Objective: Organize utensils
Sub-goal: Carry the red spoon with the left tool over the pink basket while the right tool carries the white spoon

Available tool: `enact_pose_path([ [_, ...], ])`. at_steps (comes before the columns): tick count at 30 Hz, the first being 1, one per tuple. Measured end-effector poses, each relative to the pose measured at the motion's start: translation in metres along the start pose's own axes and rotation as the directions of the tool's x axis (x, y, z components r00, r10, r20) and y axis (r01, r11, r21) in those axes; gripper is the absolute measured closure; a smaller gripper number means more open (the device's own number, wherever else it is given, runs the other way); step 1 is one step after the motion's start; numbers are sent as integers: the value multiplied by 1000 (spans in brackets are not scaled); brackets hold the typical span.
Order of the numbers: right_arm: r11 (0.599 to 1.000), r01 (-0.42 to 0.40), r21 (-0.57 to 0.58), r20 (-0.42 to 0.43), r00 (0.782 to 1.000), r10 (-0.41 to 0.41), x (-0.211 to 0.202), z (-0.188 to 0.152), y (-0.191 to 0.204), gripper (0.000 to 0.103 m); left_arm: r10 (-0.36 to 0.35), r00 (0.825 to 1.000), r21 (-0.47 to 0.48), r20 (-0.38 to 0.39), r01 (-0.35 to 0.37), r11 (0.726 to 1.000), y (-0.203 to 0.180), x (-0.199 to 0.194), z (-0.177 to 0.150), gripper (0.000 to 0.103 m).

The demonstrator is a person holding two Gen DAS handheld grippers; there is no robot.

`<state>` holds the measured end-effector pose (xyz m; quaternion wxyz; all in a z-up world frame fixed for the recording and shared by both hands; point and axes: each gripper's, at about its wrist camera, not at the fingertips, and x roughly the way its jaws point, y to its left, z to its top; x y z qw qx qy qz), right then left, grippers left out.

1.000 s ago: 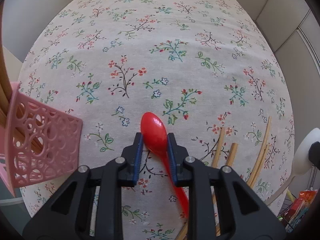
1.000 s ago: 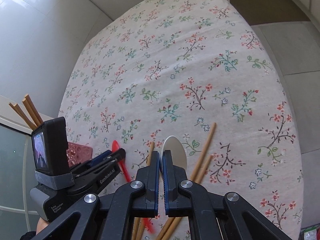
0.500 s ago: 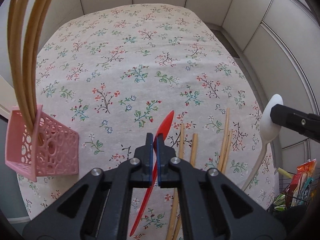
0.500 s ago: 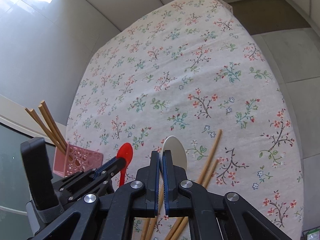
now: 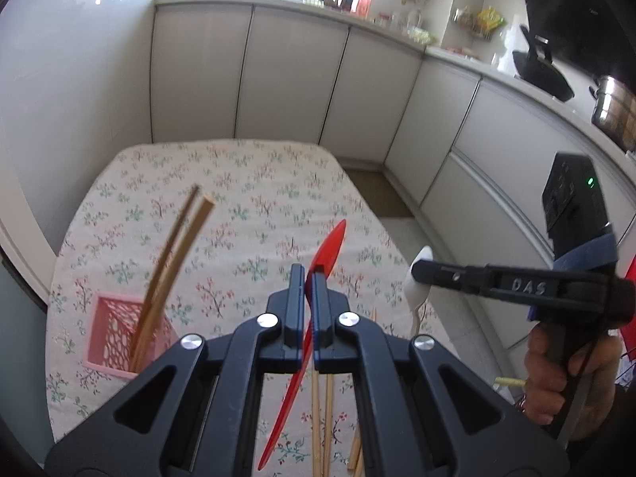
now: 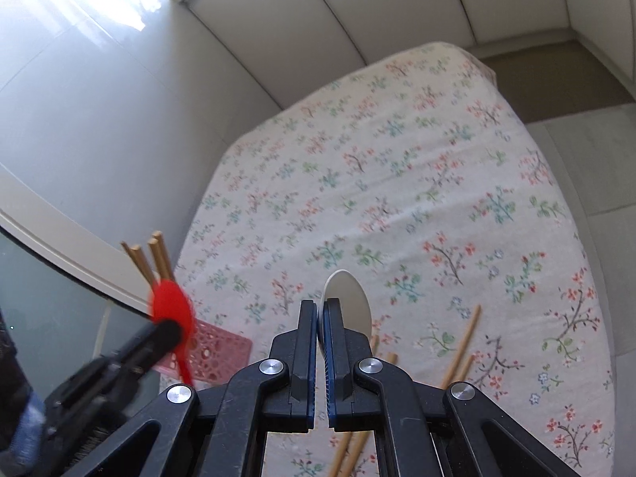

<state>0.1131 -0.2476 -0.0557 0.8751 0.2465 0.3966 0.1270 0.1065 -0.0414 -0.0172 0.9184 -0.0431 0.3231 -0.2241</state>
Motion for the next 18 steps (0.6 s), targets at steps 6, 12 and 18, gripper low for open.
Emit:
enact_pose_path([
  [6,999,-33,-41,40,999,35,4,1,22,100,39,964,-33,263,-32,999,36,-43,18,99],
  [12,996,-56,-74,41,997,59,18,1,41,100,106,925,-99,364,-75,992,80,-38,17,99],
  [18,993,-57,-102,25,998,60,32,-2,53,100,108,911,-106,397,-71,992,102,-20,13,99],
])
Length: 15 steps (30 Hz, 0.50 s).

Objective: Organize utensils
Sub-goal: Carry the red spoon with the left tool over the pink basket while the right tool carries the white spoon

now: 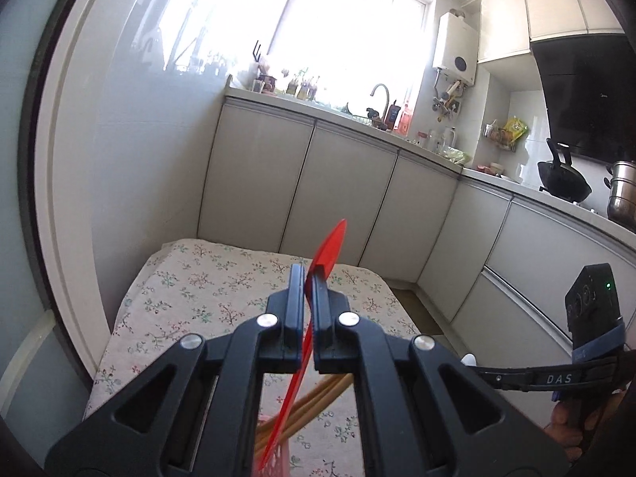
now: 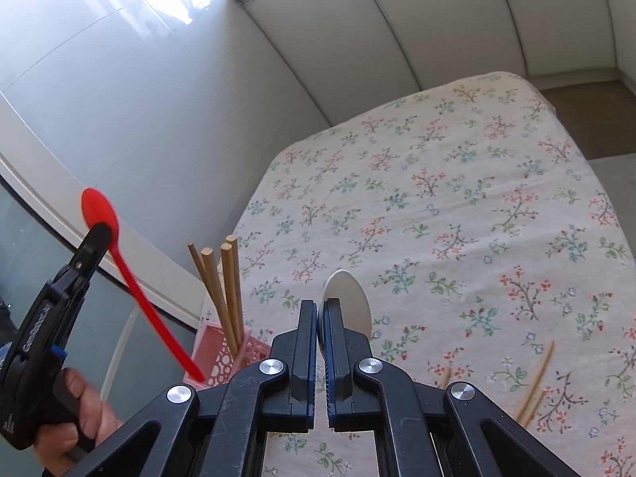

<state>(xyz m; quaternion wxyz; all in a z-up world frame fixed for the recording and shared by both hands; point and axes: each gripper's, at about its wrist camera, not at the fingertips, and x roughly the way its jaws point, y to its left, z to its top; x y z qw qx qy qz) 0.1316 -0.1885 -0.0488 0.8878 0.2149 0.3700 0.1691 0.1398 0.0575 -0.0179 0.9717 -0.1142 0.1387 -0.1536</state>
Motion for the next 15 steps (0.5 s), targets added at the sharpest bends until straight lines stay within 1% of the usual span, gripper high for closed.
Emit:
enact_pose_path([
  [3,1000,3,0,-6,1000,-3,6,0,2,100,20,1000,32,8,-21,999,3,10,-7,99],
  [4,1000,4,1,-8,1000,-4,7,0,2,100,18,1000,35,-6,-18,999,6,13,-10,99],
  [8,1000,7,7,-11,1000,-7,11,1,0,100,52,998,80,-27,-50,996,11,20,-23,99],
  [12,1000,2,4,-8,1000,-2,11,0,1,100,82,994,118,-70,-73,990,11,25,-32,99],
  [15,1000,-6,-2,-1,1000,6,8,-1,4,100,88,990,122,-110,-75,990,12,25,-31,86],
])
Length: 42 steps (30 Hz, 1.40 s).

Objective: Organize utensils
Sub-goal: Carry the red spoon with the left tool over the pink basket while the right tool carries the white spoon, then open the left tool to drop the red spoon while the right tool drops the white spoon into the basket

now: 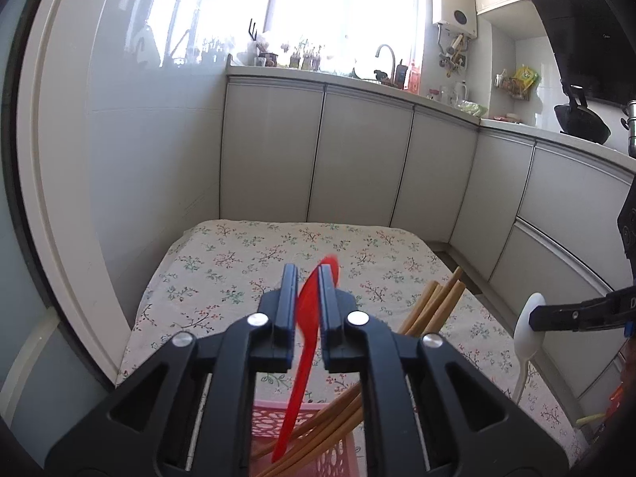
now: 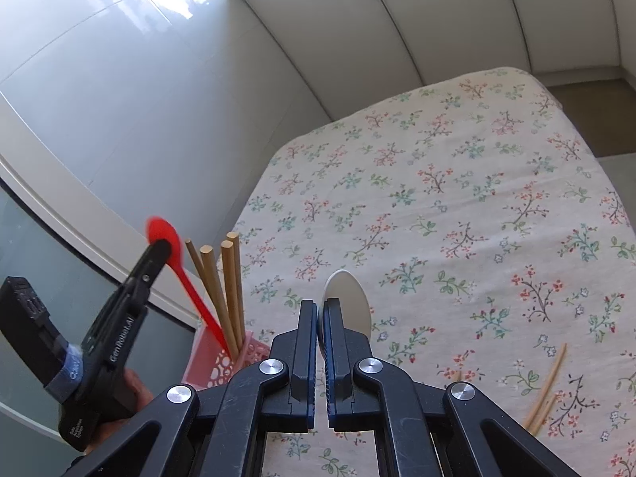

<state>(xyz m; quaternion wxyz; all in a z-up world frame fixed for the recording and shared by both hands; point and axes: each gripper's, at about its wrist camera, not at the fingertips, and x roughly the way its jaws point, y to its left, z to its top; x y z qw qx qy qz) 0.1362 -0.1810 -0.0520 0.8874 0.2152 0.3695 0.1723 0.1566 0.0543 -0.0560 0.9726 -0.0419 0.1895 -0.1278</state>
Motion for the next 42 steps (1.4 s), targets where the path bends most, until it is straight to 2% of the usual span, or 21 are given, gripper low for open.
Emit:
enact_pose_path([
  [2,1000,-11,-4,12,1000,11,-3,0,3,100,9,1000,-10,-25,-9,1000,1,-2,2,72],
  [6,998,-53,-14,44,998,54,-12,2,14,100,1,996,-87,-86,-8,996,8,-11,7,64],
  [8,996,-87,-22,63,994,88,-17,4,23,100,10,991,-132,-134,-27,991,13,-15,10,54],
  [10,991,-127,-35,84,988,129,-23,5,34,100,30,983,-161,-179,-59,985,17,-19,13,49],
  [12,984,-169,-56,104,979,174,-27,5,47,100,72,969,-141,-237,-107,984,18,-19,16,45],
  [14,974,-212,-81,125,967,221,-30,5,61,100,141,946,-117,-290,-181,976,21,-20,16,40],
  [17,957,-269,-112,151,947,284,-28,4,80,100,189,917,-119,-351,-244,962,33,-20,13,32],
  [20,943,-306,-131,164,931,325,-17,3,96,100,201,900,-131,-388,-269,954,44,-18,9,30],
  [25,936,-327,-131,164,924,346,10,-1,109,100,173,887,-164,-428,-264,951,54,-15,4,29],
  [29,938,-315,-147,157,928,337,31,-7,117,100,159,887,-174,-434,-255,951,57,-15,5,29],
  [34,950,-267,-164,152,944,292,52,-16,119,100,155,879,-186,-450,-262,947,62,-13,4,29],
  [42,966,-206,-153,143,963,228,65,-22,109,98,150,874,-197,-462,-266,944,67,-15,2,29],
])
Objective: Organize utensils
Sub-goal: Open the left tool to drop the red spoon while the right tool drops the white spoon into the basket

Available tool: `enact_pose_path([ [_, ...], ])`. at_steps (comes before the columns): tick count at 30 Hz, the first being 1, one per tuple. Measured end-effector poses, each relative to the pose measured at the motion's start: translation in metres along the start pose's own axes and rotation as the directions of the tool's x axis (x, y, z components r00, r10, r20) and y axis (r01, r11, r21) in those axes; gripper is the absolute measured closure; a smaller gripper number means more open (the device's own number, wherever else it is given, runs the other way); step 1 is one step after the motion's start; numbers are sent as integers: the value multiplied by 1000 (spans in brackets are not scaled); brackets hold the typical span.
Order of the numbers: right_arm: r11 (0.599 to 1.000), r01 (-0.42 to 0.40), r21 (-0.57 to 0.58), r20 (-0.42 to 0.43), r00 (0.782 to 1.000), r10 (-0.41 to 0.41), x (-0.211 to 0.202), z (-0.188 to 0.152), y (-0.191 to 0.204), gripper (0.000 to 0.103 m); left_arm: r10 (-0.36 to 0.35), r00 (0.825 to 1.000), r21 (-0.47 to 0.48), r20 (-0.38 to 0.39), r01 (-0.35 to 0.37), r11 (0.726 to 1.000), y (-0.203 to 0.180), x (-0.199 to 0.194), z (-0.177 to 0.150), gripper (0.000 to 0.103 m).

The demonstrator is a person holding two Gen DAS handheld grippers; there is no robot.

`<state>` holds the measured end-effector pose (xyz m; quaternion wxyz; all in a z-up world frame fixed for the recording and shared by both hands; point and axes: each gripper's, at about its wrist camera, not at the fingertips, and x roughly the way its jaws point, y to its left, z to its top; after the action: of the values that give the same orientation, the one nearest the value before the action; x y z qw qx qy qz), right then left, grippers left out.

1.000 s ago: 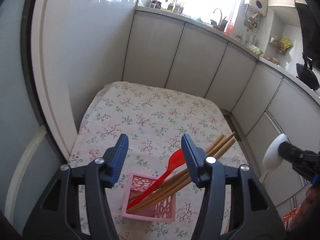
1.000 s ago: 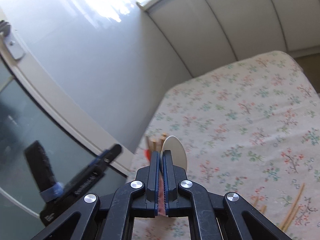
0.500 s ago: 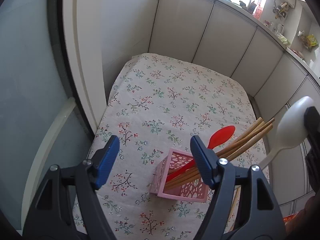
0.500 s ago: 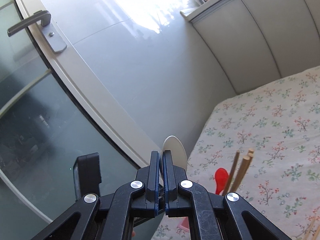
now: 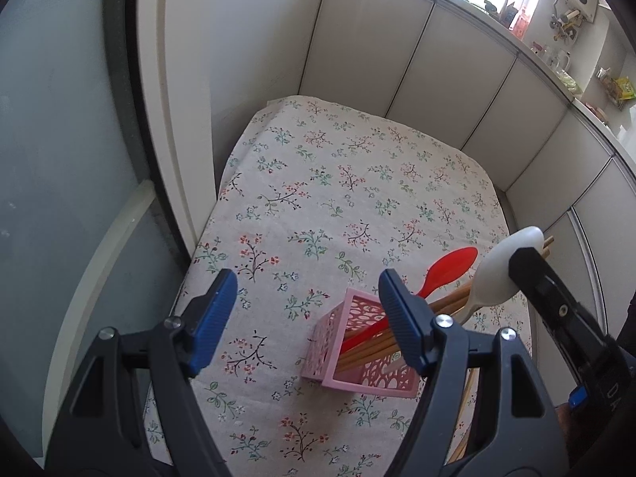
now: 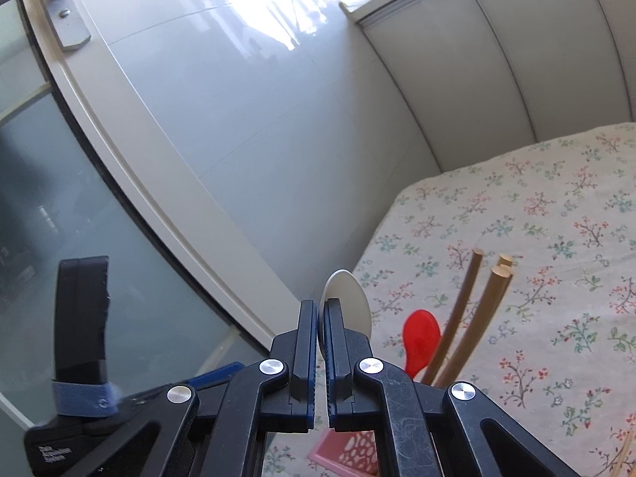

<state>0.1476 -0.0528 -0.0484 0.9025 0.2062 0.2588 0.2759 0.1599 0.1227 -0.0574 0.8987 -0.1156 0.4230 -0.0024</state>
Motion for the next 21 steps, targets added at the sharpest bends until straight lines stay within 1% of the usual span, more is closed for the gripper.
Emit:
enact_pose_path([
  [4,1000,24,15,-12,1000,-24,-4,-1,-6,92,3,1000,8,-1,-3,1000,-1,-1,0,29],
  [6,999,21,35,-16,1000,-21,-9,0,-10,84,6,1000,14,-2,-6,1000,-3,-1,-1,29],
  [7,999,18,40,-13,1000,-17,-13,2,-11,74,7,1000,18,-2,-7,1000,-3,-2,-1,29],
  [8,999,14,39,-7,1000,-14,-17,3,-11,69,9,1000,21,-1,-9,1000,-4,-2,-1,29],
  [12,1000,18,13,-5,1000,-18,-35,8,-7,67,5,1000,33,5,-5,999,-7,-9,-2,29],
  [15,999,32,12,-10,999,-32,-51,13,-10,59,3,1000,46,8,-3,999,-11,-14,-4,28],
  [17,999,44,8,-11,999,-44,-62,15,-13,53,-3,1000,57,9,2,998,-14,-17,-5,25],
  [20,997,76,2,-18,997,-76,-77,19,-18,44,-16,1000,75,8,15,997,-20,-23,-9,24],
  [21,996,86,3,-26,996,-86,-82,19,-21,43,-21,1000,81,8,21,996,-22,-25,-9,24],
])
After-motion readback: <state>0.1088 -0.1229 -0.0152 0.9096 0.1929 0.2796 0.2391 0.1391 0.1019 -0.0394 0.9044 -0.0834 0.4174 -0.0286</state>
